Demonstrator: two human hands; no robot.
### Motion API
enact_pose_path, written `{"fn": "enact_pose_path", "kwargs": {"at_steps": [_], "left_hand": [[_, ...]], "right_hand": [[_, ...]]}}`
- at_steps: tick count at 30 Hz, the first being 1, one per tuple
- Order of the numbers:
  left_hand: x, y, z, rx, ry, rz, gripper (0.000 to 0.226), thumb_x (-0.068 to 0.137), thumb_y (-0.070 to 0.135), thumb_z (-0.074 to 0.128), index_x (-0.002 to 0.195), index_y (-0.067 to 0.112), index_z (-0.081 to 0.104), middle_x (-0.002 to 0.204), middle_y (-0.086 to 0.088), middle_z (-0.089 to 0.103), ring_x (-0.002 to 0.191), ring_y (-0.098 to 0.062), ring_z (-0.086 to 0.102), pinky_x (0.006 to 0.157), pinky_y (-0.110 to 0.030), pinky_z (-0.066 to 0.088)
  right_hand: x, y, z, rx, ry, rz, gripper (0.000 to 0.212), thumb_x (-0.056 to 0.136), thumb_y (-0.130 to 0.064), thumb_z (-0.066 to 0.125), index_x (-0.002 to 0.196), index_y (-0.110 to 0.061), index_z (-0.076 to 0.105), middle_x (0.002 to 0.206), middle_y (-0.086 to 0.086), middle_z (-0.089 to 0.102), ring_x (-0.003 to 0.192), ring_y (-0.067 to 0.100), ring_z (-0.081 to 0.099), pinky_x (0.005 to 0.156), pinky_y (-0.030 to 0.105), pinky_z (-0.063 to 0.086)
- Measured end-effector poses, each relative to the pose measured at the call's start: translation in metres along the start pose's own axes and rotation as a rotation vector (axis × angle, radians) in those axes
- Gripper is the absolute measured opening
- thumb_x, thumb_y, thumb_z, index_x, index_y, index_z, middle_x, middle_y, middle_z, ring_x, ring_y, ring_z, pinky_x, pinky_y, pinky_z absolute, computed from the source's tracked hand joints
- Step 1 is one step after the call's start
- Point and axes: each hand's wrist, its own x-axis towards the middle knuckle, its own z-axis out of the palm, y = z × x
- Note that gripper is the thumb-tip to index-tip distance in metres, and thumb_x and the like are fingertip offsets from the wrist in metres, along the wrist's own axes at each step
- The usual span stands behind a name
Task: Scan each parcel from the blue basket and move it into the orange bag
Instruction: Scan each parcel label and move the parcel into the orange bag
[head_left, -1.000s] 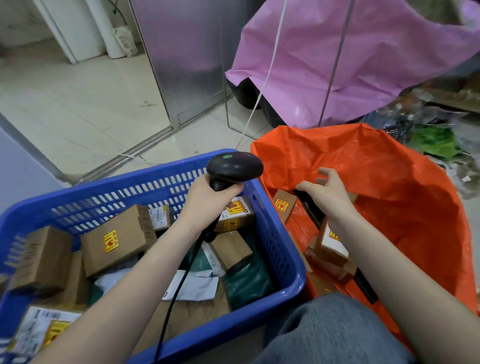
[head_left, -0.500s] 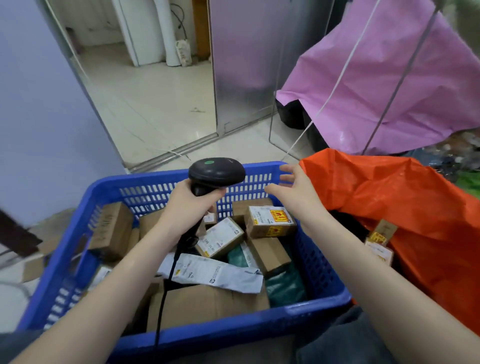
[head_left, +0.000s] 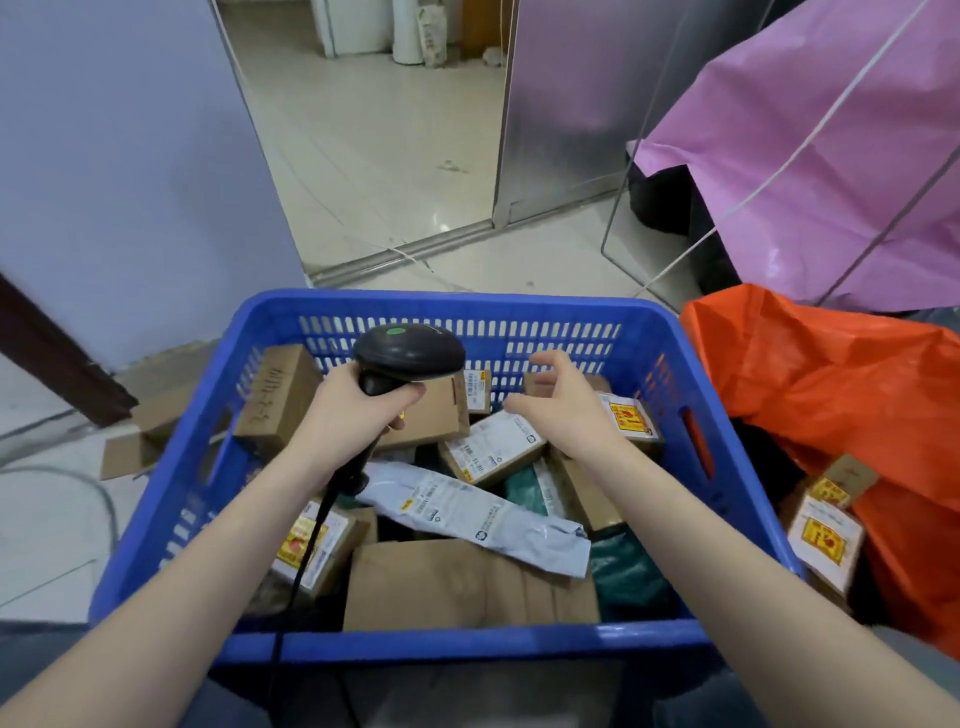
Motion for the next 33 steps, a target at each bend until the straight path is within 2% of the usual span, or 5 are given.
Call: {"fn": "enact_pose_path", "kwargs": {"at_steps": [16,22,24,27,33], "left_hand": [[0.033,-0.096,0.03,0.004,-0.033,-0.233,0.026,0.072,0.03,0.075,0.083,0.007,0.067,0.06,-0.004,0.064,0.057,-0.016,0.063,0.067,-0.03,0.048],[0.035,-0.116,0.04,0.047,-0.067,-0.265,0.021,0.081,0.023,0.069,0.091,0.004,0.067,0.069,-0.004,0.063,0.059,-0.013,0.064,0.068,-0.03,0.048],[0.035,-0.119,0.041,0.07,-0.076,-0.27,0.019,0.082,0.023,0.069,0.091,0.006,0.066,0.072,-0.004,0.064,0.06,-0.012,0.065,0.067,-0.029,0.048],[0.036,-0.119,0.044,0.079,-0.074,-0.268,0.02,0.081,0.023,0.069,0.089,0.005,0.067,0.071,-0.004,0.066,0.06,-0.01,0.065,0.07,-0.03,0.049],[0.034,-0.096,0.042,0.088,-0.042,-0.18,0.02,0.08,0.021,0.07,0.087,0.003,0.066,0.068,-0.004,0.065,0.047,0.005,0.058,0.06,-0.025,0.044]], "right_hand": [[0.035,0.071,0.073,-0.337,-0.326,0.178,0.06,0.087,-0.026,0.065,0.138,-0.014,0.036,0.135,0.01,0.048,0.111,0.022,0.052,0.083,0.03,0.046],[0.038,0.095,0.088,-0.452,-0.406,0.211,0.061,0.088,-0.025,0.062,0.138,-0.01,0.03,0.124,0.011,0.054,0.095,0.02,0.052,0.057,0.022,0.038],[0.036,0.103,0.092,-0.508,-0.431,0.22,0.066,0.087,-0.027,0.064,0.138,-0.009,0.027,0.133,0.013,0.051,0.108,0.026,0.055,0.071,0.028,0.046],[0.035,0.108,0.096,-0.601,-0.429,0.215,0.065,0.082,-0.029,0.07,0.132,-0.009,0.034,0.129,0.013,0.055,0.113,0.03,0.055,0.09,0.04,0.049],[0.034,0.083,0.082,-0.616,-0.442,0.176,0.038,0.075,-0.03,0.077,0.1,-0.01,0.058,0.1,0.006,0.062,0.089,0.021,0.059,0.066,0.031,0.047]]}}
